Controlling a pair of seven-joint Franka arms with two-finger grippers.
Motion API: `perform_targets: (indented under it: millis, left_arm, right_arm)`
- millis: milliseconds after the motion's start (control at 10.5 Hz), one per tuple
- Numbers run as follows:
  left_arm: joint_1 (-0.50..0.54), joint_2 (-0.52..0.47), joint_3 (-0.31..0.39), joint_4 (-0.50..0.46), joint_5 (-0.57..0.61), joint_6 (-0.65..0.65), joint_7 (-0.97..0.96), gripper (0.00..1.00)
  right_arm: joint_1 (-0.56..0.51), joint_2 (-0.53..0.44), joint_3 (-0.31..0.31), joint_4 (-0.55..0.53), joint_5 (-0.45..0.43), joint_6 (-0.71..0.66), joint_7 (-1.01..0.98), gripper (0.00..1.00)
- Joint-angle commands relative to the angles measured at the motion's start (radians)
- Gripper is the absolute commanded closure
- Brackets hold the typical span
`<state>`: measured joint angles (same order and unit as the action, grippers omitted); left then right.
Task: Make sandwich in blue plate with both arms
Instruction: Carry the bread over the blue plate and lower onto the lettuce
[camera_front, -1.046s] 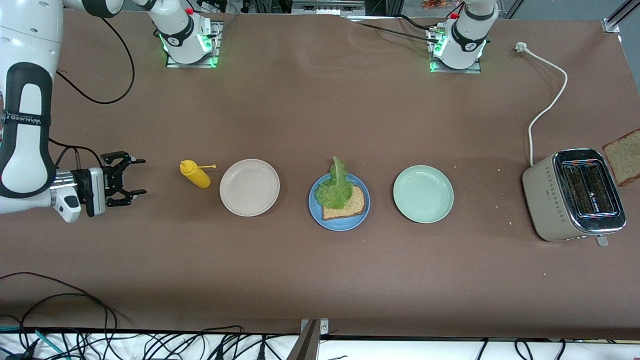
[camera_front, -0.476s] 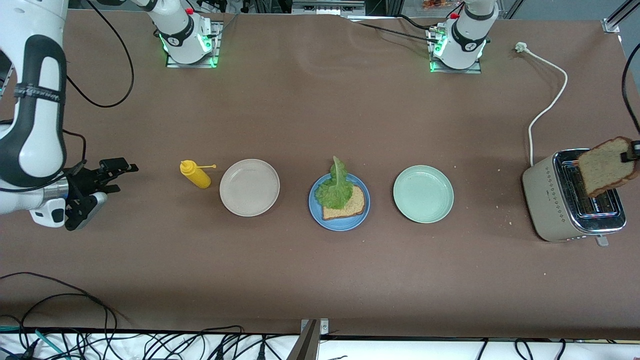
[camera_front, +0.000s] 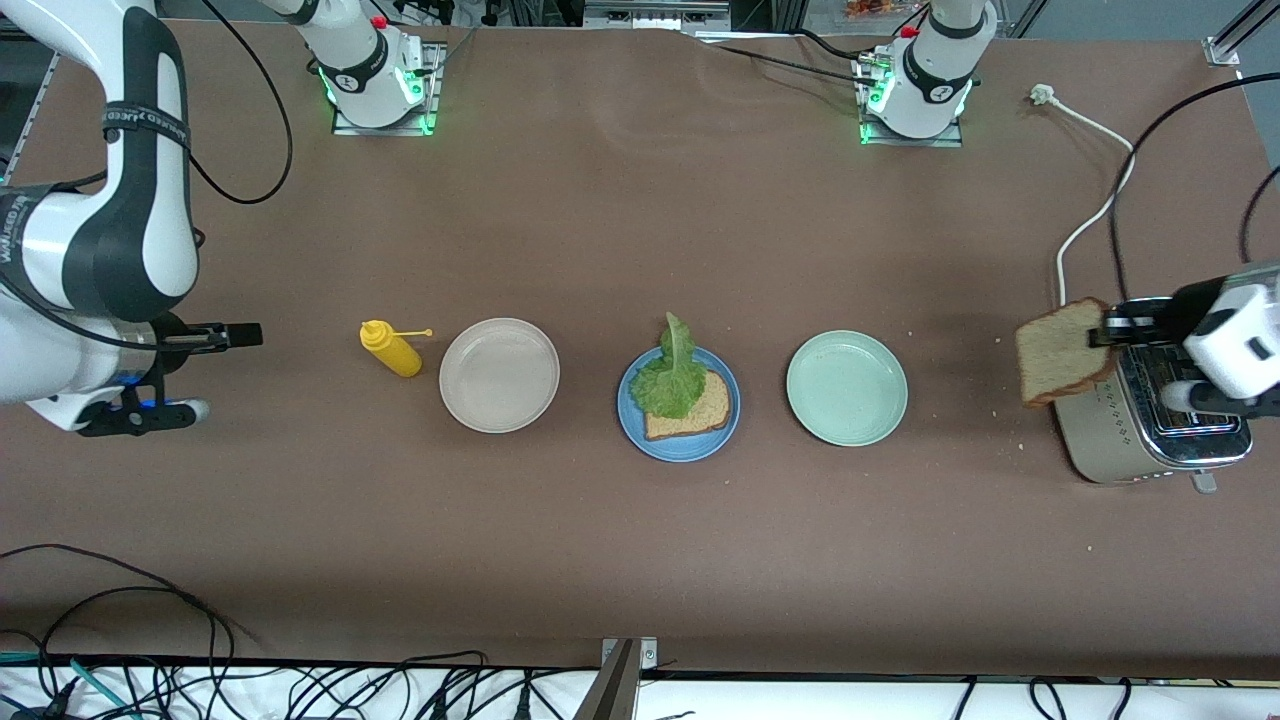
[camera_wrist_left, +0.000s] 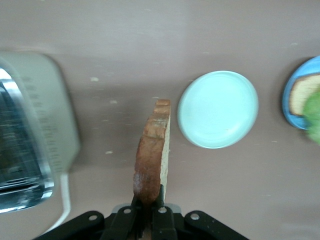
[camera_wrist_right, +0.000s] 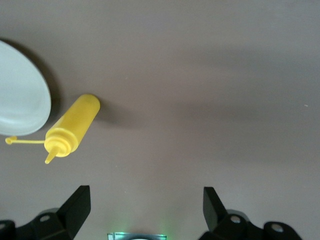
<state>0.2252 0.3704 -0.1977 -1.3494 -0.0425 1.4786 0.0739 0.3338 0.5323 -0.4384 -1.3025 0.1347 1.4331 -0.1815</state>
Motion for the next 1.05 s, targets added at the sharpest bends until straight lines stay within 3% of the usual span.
perform_targets:
  millis: [0, 380, 476, 571, 761, 856, 951]
  left_arm:
    - [-0.081, 0.008, 0.011, -0.057, -0.14, 0.081, -0.106, 1.0]
    - [-0.216, 0.079, 0.012, -0.145, -0.526, 0.211, -0.296, 1.0]
    - [-0.255, 0.106, 0.012, -0.145, -0.578, 0.265, -0.351, 1.0]
    - [-0.301, 0.129, 0.012, -0.148, -0.621, 0.317, -0.379, 1.0]
    - [-0.387, 0.188, 0.014, -0.148, -0.7, 0.408, -0.382, 1.0]
    - [-0.438, 0.215, 0.032, -0.148, -0.741, 0.454, -0.382, 1.0]
    - [-0.492, 0.241, 0.062, -0.146, -0.766, 0.491, -0.381, 1.0]
  right_arm:
    - [0.002, -0.061, -0.042, 0.077, -0.018, -0.014, 0.072, 0.0]
    - [-0.009, -0.198, -0.051, 0.051, -0.027, -0.043, 0.069, 0.0]
    - [-0.03, -0.259, -0.03, -0.016, -0.033, -0.027, 0.068, 0.0]
    - [-0.085, -0.341, 0.042, -0.105, -0.059, 0.027, 0.069, 0.0]
    - [-0.296, -0.484, 0.345, -0.31, -0.171, 0.165, 0.187, 0.0]
    - [-0.326, -0.533, 0.434, -0.404, -0.237, 0.229, 0.315, 0.0]
    - [-0.328, -0.584, 0.446, -0.493, -0.244, 0.294, 0.382, 0.0]
